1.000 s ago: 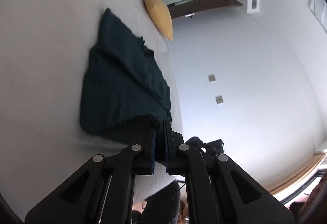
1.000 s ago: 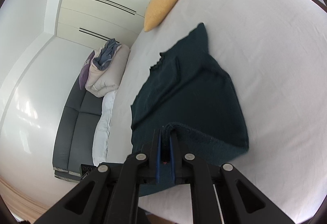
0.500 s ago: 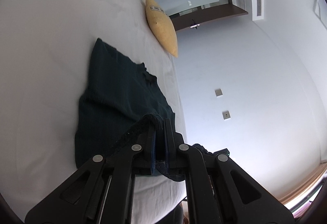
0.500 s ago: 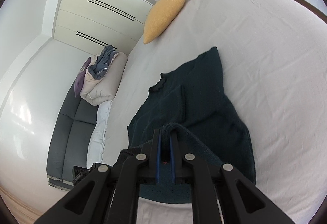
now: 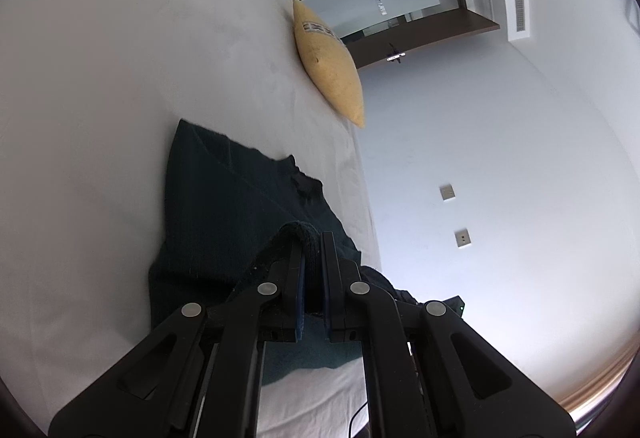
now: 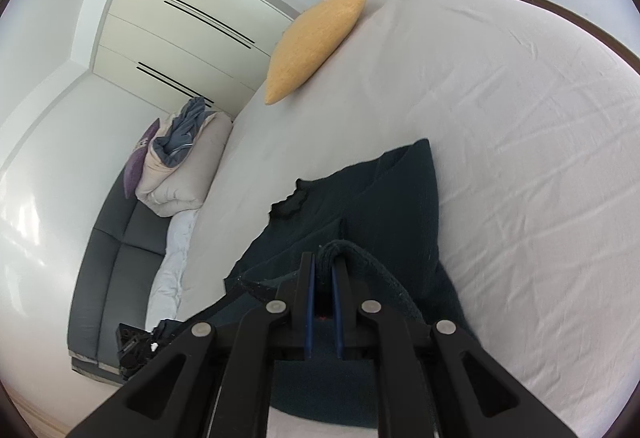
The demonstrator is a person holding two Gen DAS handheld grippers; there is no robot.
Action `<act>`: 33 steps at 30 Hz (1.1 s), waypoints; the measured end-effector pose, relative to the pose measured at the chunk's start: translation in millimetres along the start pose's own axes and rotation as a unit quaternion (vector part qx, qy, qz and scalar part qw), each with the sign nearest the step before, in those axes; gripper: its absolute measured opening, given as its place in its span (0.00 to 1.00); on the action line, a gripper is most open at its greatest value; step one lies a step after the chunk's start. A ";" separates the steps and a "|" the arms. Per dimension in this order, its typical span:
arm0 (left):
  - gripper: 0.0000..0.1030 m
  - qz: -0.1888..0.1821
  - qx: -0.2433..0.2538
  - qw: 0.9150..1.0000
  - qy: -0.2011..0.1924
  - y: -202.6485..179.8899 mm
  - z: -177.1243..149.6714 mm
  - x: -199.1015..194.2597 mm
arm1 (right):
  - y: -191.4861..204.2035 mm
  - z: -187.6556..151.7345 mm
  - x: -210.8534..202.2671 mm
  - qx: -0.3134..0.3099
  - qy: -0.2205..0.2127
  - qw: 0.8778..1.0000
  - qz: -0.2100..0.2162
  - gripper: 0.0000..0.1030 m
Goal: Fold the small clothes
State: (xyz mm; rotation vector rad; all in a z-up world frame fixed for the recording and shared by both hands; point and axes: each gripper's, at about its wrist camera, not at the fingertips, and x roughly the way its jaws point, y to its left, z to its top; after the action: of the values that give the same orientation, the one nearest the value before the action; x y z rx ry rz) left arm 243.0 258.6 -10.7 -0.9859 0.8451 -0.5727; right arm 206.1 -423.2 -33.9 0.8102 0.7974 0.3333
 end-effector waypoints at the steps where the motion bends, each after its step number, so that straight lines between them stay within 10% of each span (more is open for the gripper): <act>1: 0.05 0.001 0.000 1.000 -0.001 -0.1 4.3 5.3 | -0.6 3.1 3.6 0.000 0.000 1.000 -0.002 0.09; 33: 0.05 0.086 -0.030 0.996 0.007 74.0 97.7 132.1 | -47.4 65.4 112.3 0.049 0.011 0.998 -0.044 0.09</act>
State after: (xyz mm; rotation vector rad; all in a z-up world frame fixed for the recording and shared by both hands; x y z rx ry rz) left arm 401.4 240.1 -94.6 -0.9542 0.9552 -0.4094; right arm 328.5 -426.7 -98.3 0.8611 0.8739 0.2259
